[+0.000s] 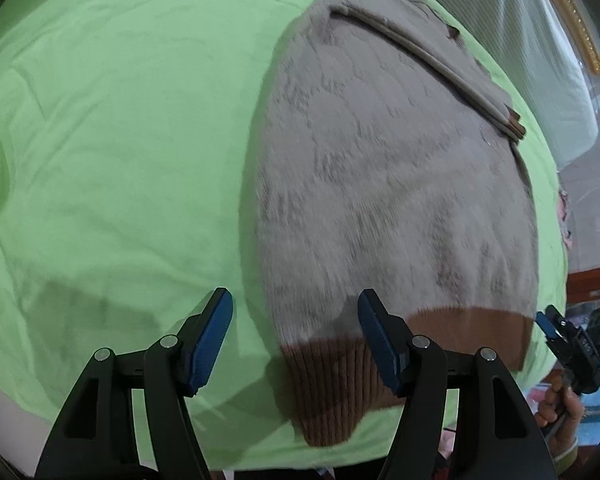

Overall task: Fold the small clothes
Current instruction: 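Release the sweater and pull both tools back over the folded strip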

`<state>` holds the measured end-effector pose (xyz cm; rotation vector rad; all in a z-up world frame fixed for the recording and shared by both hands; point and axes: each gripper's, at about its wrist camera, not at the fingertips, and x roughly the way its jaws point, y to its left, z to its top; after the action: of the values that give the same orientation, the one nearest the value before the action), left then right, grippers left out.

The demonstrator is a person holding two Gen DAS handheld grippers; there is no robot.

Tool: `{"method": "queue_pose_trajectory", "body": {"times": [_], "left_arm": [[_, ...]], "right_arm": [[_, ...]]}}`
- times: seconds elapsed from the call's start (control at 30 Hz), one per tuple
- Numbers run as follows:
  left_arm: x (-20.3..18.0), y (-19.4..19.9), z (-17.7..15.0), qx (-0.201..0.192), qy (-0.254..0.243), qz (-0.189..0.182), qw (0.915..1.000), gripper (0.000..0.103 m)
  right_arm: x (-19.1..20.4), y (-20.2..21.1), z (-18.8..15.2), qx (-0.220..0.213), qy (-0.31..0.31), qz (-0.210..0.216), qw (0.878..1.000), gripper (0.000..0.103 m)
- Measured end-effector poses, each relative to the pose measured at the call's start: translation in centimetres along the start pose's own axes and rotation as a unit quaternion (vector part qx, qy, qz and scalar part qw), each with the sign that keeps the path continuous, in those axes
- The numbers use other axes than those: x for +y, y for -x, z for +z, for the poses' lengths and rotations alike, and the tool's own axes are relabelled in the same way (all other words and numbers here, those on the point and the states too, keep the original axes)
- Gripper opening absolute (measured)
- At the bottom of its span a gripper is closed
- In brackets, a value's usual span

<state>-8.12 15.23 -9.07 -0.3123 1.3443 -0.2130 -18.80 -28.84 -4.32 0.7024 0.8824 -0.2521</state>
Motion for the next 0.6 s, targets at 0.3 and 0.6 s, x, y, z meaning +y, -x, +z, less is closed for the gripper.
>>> {"method": "queue_pose_trajectory", "body": {"times": [0.3, 0.6], "left_arm": [[-1.1, -0.7, -3.1, 0.035, -0.024, -0.023, 0.9988, 0.078], [-1.1, -1.8, -3.3, 0.038, -0.001, -0.045, 0.9983, 0.083]], "right_arm": [[-0.7, -0.6, -1.9, 0.028, -0.015, 0.015, 0.999, 0.055], [-1.0, -1.1, -3.9, 0.052, -0.028, 0.052, 0.997, 0.055]]}}
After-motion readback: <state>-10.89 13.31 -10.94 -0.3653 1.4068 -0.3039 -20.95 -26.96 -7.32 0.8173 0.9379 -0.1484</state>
